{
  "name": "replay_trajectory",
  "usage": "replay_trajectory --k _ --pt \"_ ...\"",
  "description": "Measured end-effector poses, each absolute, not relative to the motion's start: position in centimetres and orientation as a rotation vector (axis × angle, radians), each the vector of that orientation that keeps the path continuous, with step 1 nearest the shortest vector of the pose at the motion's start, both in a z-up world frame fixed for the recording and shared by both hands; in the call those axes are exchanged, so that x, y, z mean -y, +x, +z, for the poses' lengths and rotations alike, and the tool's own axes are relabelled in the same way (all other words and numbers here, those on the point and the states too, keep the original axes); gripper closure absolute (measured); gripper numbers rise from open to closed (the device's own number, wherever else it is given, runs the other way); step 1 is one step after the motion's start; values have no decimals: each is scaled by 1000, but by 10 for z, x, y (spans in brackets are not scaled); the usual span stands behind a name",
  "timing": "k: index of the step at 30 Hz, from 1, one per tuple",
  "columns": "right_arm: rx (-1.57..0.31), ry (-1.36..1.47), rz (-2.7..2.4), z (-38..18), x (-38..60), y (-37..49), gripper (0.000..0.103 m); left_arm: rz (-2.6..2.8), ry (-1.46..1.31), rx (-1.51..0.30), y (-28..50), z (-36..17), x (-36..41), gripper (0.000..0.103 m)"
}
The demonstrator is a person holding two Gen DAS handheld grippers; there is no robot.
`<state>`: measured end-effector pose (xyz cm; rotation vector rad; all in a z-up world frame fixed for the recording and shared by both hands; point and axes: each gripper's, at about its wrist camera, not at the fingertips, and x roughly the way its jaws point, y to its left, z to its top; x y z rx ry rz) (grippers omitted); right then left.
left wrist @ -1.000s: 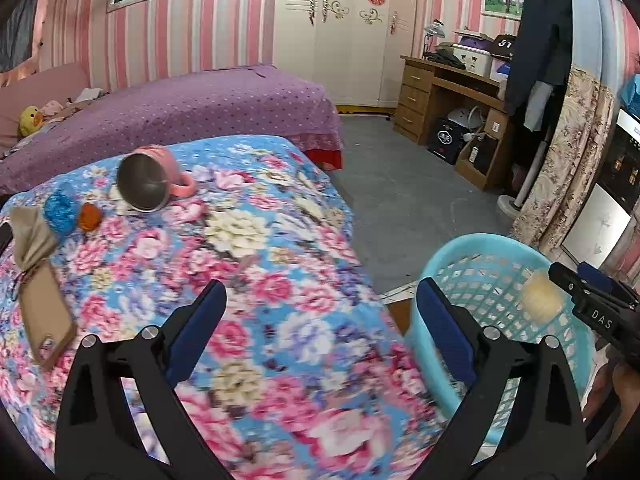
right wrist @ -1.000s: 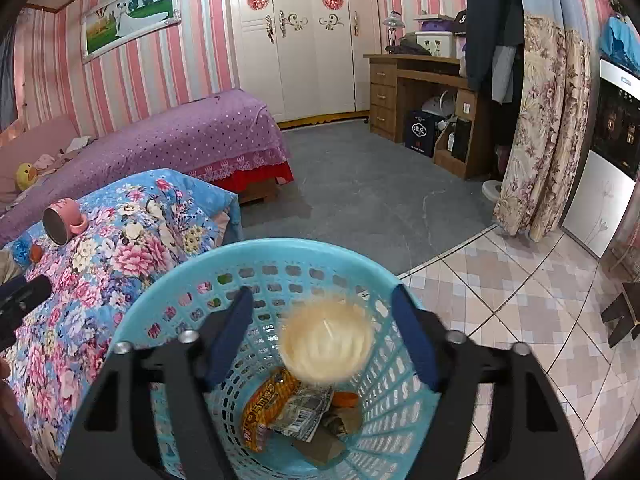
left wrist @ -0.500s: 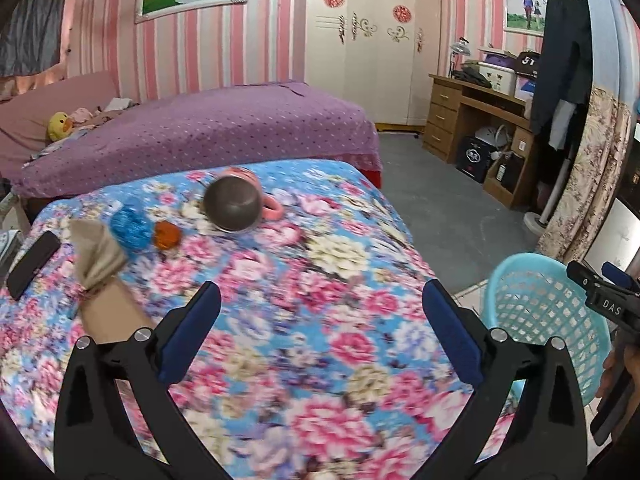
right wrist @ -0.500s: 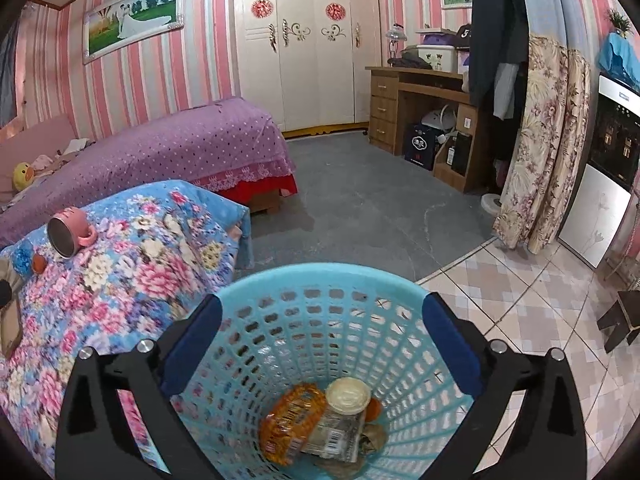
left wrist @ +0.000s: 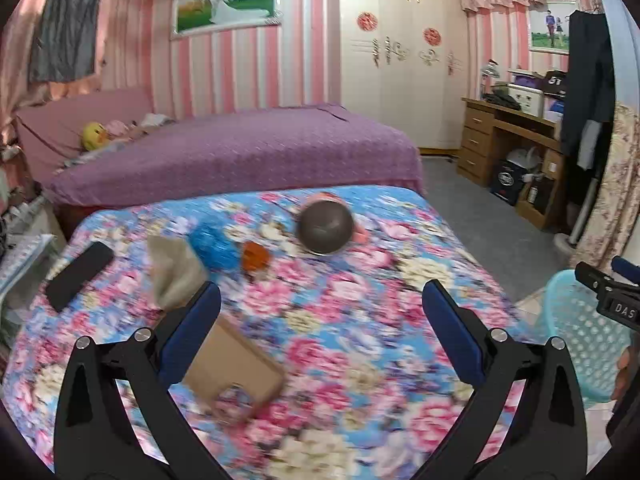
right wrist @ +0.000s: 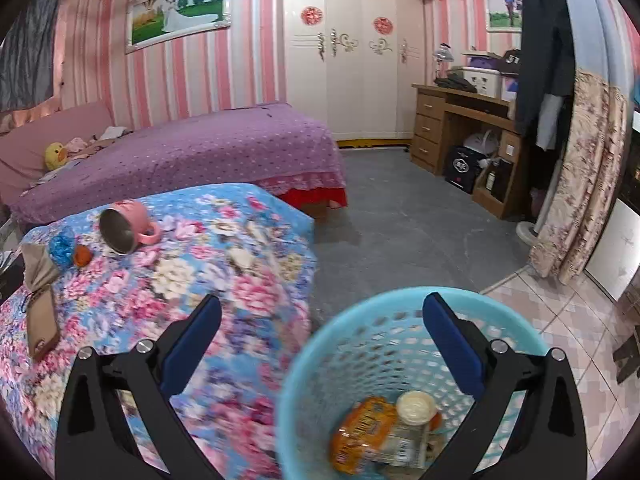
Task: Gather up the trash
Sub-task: 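Move both tools back to the bed toward the grey cloth and blue bag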
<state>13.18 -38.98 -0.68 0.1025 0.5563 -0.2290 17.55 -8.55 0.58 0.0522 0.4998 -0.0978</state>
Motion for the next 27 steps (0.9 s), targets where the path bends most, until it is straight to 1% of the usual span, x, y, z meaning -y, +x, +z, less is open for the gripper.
replay_trajectory --k 13,17,24,27 --pt "-607 78 -64 -22 308 175 5 -10 -36 -537 199 -1 5 6" --pt "-625 89 -28 -30 290 185 5 16 -81 -587 209 -14 -20 6" --pt "-596 23 -4 -30 258 204 4 84 -61 -589 221 -26 -42 6" --pt "-607 23 10 -34 251 215 4 67 -70 -649 238 -33 -50 6"
